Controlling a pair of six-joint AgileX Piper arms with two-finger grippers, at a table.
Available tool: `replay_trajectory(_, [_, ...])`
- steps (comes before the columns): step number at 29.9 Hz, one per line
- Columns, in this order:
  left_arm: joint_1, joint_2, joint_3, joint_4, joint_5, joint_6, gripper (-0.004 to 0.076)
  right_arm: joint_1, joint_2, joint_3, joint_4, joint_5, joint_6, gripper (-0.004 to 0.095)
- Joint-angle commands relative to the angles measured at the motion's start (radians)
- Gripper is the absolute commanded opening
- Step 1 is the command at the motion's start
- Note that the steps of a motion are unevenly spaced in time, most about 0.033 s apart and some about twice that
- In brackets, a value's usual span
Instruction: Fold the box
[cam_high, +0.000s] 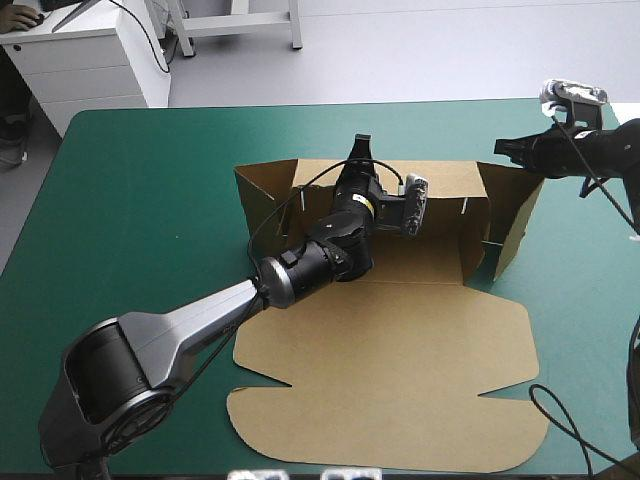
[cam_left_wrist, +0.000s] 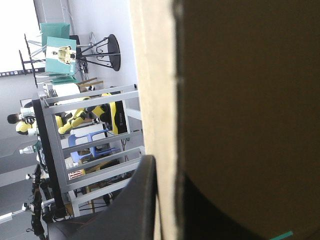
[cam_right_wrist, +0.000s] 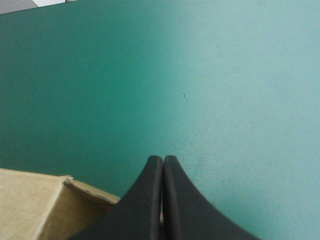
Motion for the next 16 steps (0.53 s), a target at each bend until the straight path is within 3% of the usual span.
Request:
replay_trajectory(1, [-0.009, -0.02, -0.007, -0.083, 0.03, -0.008, -0.0008, -0.001, -0.009, -0.053, 0.032, -0.045, -0.014, -0.0014])
replay_trajectory(7, [-0.009, -0.02, -0.007, -0.083, 0.034, -0.008, -0.0008, -0.001, 0.029, -0.126, 0.011, 0.009, -0.012, -0.0014])
replay_trajectory(16, [-0.009, -0.02, -0.007, -0.083, 0.052, -0.008, -0.0008, -0.001, 0.048, -0.157, -0.134, 0.115, 0.021, -0.0014])
